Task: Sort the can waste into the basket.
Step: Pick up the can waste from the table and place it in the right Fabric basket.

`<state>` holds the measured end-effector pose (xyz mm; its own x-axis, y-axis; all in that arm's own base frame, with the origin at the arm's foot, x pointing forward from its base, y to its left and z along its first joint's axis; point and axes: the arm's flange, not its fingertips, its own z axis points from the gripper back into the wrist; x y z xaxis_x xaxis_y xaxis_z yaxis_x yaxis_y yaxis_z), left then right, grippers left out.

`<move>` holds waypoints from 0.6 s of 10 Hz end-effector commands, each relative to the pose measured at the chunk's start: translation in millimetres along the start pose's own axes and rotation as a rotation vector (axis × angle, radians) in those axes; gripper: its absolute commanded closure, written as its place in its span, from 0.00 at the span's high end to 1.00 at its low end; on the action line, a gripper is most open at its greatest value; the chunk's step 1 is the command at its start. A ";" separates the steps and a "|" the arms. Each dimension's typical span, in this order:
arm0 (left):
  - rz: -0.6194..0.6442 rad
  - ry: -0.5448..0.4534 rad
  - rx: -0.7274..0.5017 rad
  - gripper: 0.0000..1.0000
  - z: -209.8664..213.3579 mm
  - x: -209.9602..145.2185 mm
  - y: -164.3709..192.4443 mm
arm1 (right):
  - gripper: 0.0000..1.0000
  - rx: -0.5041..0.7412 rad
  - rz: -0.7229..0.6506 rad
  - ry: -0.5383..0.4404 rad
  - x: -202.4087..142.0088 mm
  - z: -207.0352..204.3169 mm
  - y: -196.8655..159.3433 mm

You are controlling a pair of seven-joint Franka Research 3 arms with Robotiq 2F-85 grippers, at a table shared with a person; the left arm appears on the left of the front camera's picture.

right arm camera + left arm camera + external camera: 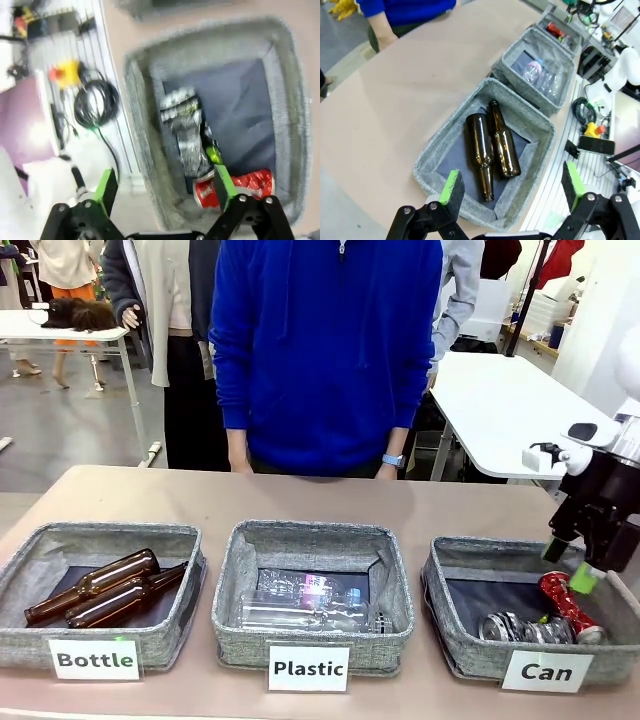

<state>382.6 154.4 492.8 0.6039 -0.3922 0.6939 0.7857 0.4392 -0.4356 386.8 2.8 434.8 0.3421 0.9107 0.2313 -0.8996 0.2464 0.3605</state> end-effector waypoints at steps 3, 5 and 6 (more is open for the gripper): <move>-0.007 -0.001 -0.007 1.00 1.5 -0.4 -2.0 | 1.00 0.078 -0.202 -0.899 -4.5 32.4 -25.7; -0.007 -0.001 -0.007 1.00 1.5 -0.4 -2.0 | 1.00 0.150 -0.365 -1.071 -20.5 39.1 -40.3; -0.007 -0.001 -0.007 1.00 1.5 -0.4 -2.0 | 1.00 0.182 -0.399 -1.142 -30.2 40.5 -46.8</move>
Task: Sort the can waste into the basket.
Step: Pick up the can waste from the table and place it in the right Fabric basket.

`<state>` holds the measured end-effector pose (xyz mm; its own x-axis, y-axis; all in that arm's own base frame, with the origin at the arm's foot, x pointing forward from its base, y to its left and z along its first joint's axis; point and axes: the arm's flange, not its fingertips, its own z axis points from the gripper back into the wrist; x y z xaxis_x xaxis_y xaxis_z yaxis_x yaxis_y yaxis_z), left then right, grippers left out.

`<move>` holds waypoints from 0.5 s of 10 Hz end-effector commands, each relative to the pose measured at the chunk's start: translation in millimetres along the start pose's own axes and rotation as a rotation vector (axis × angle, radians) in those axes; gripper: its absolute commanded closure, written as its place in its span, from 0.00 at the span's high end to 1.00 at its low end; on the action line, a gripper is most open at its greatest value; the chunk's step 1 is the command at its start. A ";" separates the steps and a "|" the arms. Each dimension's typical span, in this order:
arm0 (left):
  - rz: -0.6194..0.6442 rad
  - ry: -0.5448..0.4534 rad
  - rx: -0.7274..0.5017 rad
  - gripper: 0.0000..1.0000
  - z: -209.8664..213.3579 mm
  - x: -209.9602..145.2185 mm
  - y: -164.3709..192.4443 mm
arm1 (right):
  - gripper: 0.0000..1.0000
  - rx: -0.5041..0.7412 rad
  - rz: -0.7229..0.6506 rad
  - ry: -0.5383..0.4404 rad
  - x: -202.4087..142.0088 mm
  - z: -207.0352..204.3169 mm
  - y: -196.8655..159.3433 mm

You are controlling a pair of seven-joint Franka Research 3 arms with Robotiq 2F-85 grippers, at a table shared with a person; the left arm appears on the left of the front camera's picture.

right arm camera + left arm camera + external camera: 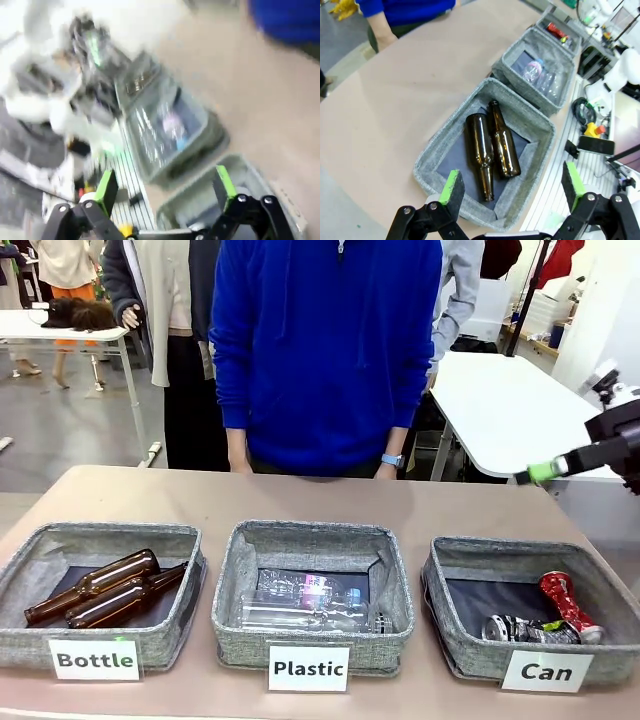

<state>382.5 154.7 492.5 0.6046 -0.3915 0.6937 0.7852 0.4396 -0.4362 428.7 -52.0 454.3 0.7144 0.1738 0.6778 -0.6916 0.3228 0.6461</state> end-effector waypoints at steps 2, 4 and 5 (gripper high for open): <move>-0.008 -0.001 -0.007 1.00 1.4 -0.1 -2.2 | 1.00 0.081 -0.147 -0.309 -16.2 11.1 -26.5; -0.008 -0.001 -0.007 1.00 1.4 -0.1 -2.2 | 1.00 0.145 -0.193 -0.293 -26.7 20.3 -43.0; -0.008 -0.001 -0.007 1.00 1.4 -0.1 -2.2 | 1.00 0.052 -0.157 -0.284 -21.4 18.4 -31.9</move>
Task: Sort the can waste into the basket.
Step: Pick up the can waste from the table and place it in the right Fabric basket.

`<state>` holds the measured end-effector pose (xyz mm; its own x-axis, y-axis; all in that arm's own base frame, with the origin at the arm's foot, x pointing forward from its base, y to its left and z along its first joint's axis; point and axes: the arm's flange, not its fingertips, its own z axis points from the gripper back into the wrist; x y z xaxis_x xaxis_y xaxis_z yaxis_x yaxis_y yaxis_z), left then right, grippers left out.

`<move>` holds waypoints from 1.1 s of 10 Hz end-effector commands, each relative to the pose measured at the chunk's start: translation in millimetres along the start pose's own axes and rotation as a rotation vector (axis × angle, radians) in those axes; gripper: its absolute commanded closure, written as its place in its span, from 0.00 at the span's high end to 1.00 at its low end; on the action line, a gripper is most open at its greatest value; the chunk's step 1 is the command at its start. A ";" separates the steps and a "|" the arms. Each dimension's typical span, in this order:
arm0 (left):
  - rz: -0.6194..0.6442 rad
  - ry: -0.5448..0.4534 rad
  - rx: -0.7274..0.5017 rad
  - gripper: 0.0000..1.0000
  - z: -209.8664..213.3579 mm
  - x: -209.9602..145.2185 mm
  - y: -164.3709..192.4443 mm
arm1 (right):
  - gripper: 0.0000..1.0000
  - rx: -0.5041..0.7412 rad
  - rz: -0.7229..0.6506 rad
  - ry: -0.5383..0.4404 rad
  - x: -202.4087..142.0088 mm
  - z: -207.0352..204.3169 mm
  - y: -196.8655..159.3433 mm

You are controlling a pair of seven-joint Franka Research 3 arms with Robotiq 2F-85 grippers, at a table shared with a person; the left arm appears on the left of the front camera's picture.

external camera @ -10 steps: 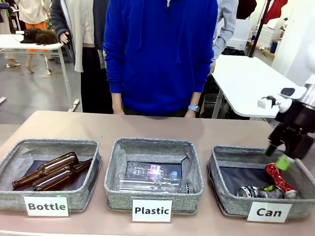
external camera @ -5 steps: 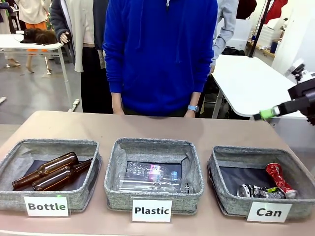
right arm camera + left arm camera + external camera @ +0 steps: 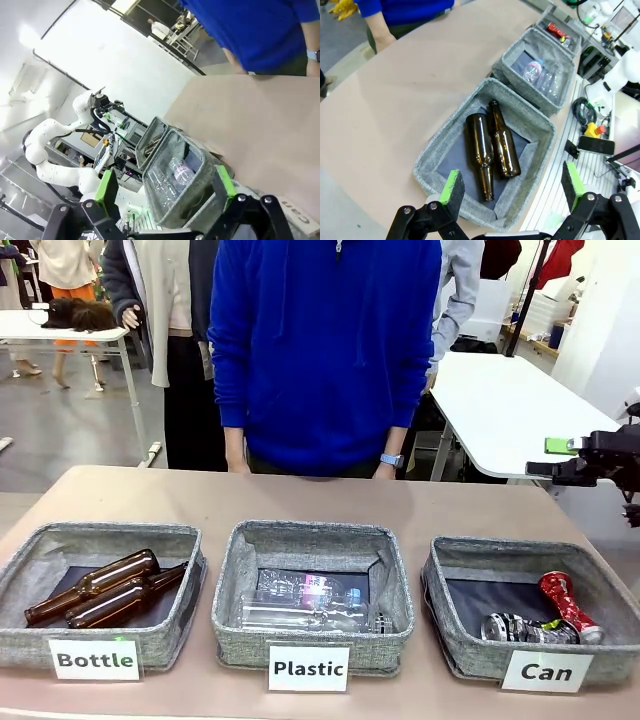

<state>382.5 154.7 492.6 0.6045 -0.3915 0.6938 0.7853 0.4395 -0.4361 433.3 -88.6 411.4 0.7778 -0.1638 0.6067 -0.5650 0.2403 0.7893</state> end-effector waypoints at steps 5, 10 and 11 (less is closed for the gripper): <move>-0.008 -0.001 -0.007 1.00 1.4 -0.1 -2.1 | 1.00 -0.031 0.038 0.012 7.9 -3.9 12.5; -0.008 -0.001 -0.007 1.00 1.4 -0.1 -2.1 | 1.00 -0.031 0.038 0.012 7.9 -3.9 12.5; -0.008 -0.001 -0.007 1.00 1.4 -0.1 -2.1 | 1.00 -0.031 0.038 0.012 7.9 -3.9 12.5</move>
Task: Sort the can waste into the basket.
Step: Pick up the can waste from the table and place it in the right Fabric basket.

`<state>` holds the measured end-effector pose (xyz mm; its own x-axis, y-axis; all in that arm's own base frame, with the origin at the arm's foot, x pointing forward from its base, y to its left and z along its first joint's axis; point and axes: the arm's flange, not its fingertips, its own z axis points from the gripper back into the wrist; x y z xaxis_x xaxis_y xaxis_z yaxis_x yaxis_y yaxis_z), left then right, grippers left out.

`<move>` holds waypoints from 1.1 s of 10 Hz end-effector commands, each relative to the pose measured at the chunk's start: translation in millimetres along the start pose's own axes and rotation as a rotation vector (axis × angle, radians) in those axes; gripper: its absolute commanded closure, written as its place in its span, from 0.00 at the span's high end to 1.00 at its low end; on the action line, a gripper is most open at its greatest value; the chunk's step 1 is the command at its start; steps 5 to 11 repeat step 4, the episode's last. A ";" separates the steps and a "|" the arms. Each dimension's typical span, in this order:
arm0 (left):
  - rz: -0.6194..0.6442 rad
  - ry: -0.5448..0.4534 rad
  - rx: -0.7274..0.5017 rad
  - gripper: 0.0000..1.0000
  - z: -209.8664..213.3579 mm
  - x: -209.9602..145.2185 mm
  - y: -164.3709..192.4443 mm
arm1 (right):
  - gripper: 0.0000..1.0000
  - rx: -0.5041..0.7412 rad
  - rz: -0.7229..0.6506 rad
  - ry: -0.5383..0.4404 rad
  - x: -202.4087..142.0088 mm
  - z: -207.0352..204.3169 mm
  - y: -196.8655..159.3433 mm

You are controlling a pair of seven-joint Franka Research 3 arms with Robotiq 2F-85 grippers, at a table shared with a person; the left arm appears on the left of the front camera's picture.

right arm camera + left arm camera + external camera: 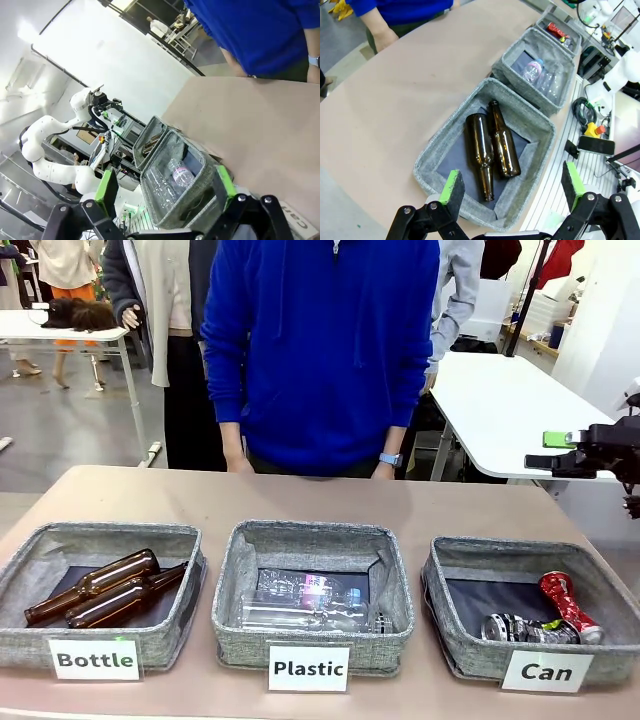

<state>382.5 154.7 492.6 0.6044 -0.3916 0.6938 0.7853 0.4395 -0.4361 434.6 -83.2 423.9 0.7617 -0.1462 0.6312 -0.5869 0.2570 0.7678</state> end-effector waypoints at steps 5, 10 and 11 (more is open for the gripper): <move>-0.008 -0.001 -0.007 1.00 1.4 -0.1 -2.1 | 1.00 -0.019 0.005 0.002 0.3 0.4 2.0; -0.008 -0.001 -0.007 1.00 1.4 -0.1 -2.1 | 1.00 -0.019 0.005 0.002 0.3 0.4 2.0; -0.008 -0.001 -0.007 1.00 1.4 -0.1 -2.1 | 1.00 -0.019 0.005 0.002 0.3 0.4 2.0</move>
